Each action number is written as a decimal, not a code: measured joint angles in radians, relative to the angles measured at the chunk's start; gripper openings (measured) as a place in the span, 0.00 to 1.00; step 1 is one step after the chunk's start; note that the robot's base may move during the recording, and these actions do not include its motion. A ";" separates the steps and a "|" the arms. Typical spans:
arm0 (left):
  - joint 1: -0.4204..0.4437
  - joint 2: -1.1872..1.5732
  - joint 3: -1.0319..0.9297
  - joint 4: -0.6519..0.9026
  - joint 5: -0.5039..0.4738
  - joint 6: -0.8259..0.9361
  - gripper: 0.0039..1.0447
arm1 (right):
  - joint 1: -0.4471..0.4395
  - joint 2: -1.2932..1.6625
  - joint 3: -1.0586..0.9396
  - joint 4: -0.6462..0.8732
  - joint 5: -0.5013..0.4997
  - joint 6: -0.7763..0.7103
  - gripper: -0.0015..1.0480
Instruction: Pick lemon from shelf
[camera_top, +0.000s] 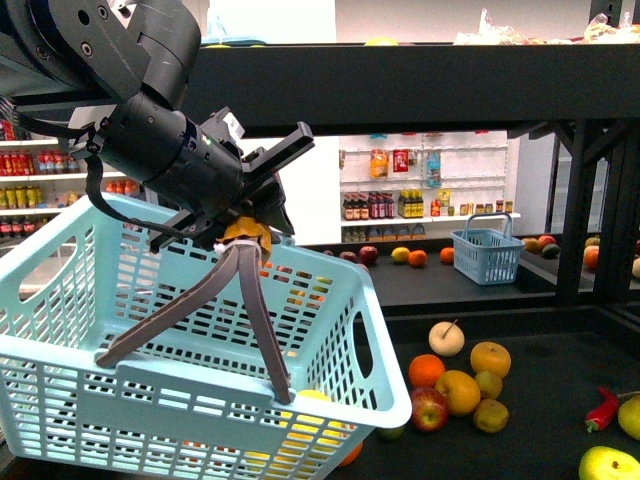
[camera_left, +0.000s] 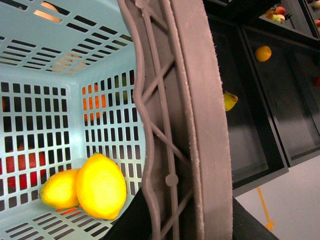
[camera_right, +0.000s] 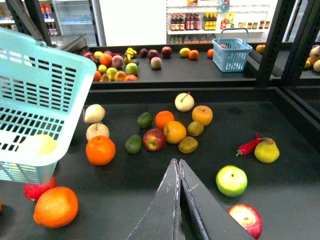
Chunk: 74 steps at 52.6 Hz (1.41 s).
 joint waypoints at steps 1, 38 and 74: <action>0.000 0.000 0.000 0.000 0.000 0.000 0.15 | 0.000 -0.011 -0.008 -0.003 0.000 0.000 0.02; 0.000 0.000 0.000 0.000 0.002 0.000 0.15 | 0.000 -0.373 -0.170 -0.188 0.002 0.000 0.02; 0.000 0.000 0.000 0.000 0.000 0.000 0.15 | 0.000 -0.658 -0.170 -0.465 0.003 0.000 0.02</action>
